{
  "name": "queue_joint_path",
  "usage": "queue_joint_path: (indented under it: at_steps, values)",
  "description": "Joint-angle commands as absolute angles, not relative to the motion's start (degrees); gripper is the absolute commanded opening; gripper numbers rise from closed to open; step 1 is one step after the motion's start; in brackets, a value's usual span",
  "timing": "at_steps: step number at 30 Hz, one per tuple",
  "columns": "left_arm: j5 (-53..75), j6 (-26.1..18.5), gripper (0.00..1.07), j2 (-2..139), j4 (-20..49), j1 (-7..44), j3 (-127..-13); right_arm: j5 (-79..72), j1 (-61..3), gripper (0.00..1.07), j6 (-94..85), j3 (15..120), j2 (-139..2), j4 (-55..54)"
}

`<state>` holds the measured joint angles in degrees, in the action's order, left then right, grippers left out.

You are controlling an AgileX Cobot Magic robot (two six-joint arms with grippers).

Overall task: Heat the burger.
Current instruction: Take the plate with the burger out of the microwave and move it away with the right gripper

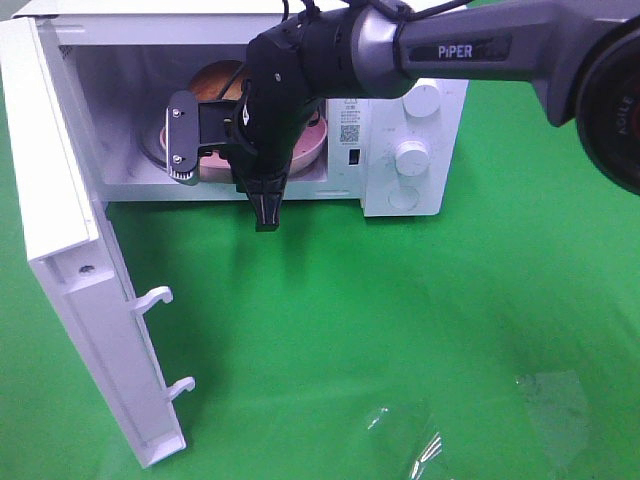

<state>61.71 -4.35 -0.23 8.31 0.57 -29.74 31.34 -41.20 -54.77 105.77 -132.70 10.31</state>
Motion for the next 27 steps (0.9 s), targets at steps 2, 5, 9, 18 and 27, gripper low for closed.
queue_joint_path:
  at_steps: [2, 5, 9, 18, 27]
  values:
    - [61.2, -4.1, 0.9, -1.1, 8.7, 0.5, -29.6, 30.6, -41.0, 0.0, -56.8, 102.0, -129.9, 10.4]
    - [61.2, -4.1, 0.9, -1.1, 8.8, 0.5, -29.6, 28.7, -41.0, 0.0, -58.6, 99.0, -128.4, 10.3]
    - [61.2, -4.1, 0.9, -1.1, 8.8, 0.5, -29.6, 24.8, -40.9, 0.0, -60.6, 94.9, -125.7, 10.4]
    - [61.2, -4.1, 0.9, -1.1, 8.8, 0.5, -29.6, 20.5, -40.8, 0.0, -72.7, 87.3, -120.2, 2.8]
    - [61.2, -4.1, 0.9, -1.1, 8.8, 0.5, -29.6, 18.9, -40.8, 0.0, -80.5, 83.1, -115.7, -2.4]
